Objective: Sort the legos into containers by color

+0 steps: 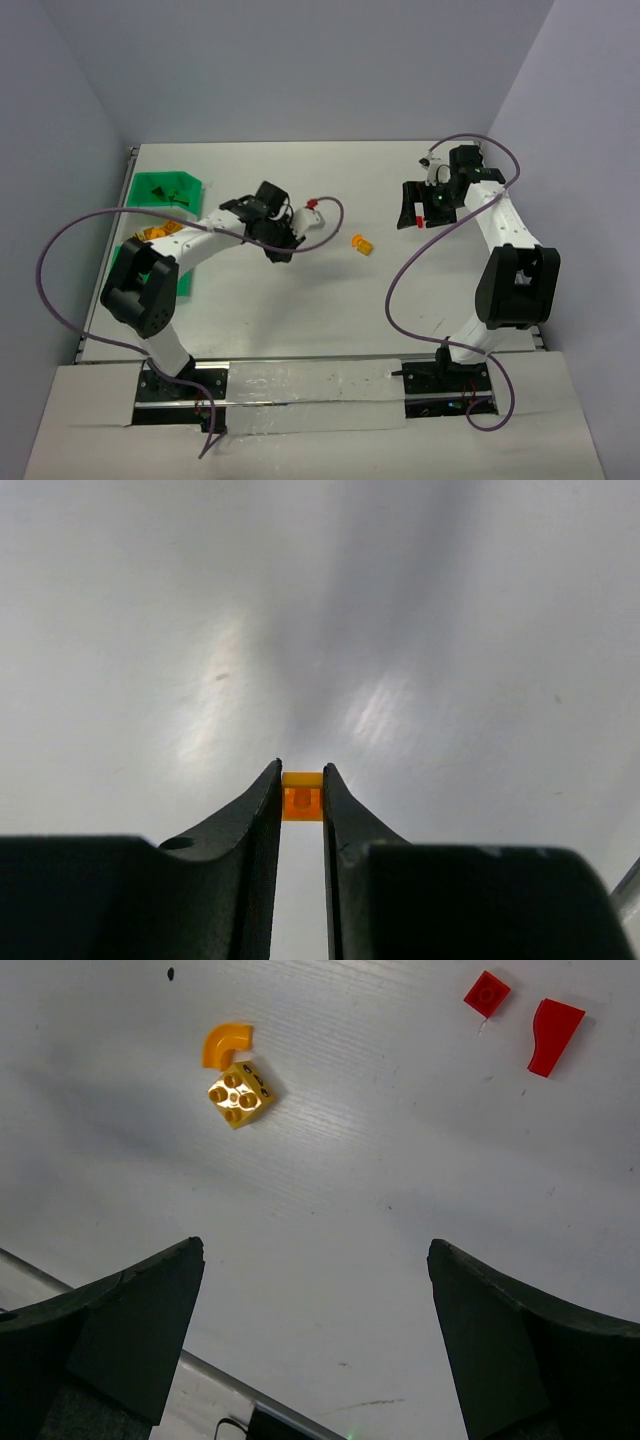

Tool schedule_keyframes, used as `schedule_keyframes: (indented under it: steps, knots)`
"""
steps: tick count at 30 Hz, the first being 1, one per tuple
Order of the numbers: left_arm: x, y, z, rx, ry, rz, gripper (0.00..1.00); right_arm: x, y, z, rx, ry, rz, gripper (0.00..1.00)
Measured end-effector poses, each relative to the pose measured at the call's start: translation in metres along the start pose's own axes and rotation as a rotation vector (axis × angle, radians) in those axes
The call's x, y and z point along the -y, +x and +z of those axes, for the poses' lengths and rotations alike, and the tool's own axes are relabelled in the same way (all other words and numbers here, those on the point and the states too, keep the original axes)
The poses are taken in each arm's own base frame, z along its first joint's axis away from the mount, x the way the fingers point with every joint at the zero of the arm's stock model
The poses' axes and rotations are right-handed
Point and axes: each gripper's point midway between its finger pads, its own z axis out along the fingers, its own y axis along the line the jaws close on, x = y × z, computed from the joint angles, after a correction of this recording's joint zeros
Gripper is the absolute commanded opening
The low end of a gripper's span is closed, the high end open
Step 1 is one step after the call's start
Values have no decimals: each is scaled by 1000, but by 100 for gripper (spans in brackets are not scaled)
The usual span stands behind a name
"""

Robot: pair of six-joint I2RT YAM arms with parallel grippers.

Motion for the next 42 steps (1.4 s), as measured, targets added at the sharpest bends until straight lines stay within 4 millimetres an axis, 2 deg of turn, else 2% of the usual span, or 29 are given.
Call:
schedule_keyframes:
  steps: [3, 5, 8, 10, 13, 17, 20, 24, 25, 27, 31, 34, 37, 42]
  knots:
    - [-39, 0, -31, 50, -67, -82, 2, -1, 0, 1, -1, -8, 1, 100]
    - [-71, 13, -55, 68, -130, -160, 2, -2, 0, 2, -3, -13, 2, 100]
    - [-116, 48, -88, 73, -225, -286, 2, -2, 1, 2, -6, -18, 3, 100]
    - [-139, 75, -107, 64, -279, -367, 2, -2, 1, 3, -6, -20, 4, 100]
    - [-161, 113, -133, 44, -343, -472, 2, -3, 1, 3, -7, -25, 5, 100]
    - [-186, 153, -161, 35, -428, -570, 4, -3, 1, 3, -7, -26, 5, 100]
    - [-199, 180, -170, 9, -474, -631, 5, -3, 1, 3, -7, -29, 5, 100]
    - [-208, 208, -168, -41, -500, -686, 12, -3, 1, 3, -7, -29, 5, 100]
    - [-210, 212, -167, -51, -506, -692, 16, -3, 1, 3, -7, -28, 5, 100]
    - [-213, 219, -166, -70, -520, -703, 31, -3, 1, 3, -7, -28, 5, 100]
    - [-218, 227, -168, -87, -547, -718, 49, -3, 1, 3, -8, -28, 2, 100]
    - [-219, 232, -171, -92, -562, -727, 56, -4, 1, 4, -10, -26, -5, 100]
    - [-219, 233, -172, -93, -563, -730, 60, -5, 2, 5, -14, -22, -15, 100]
    - [-218, 229, -170, -72, -543, -729, 60, -15, 3, 10, -32, -16, -63, 100]
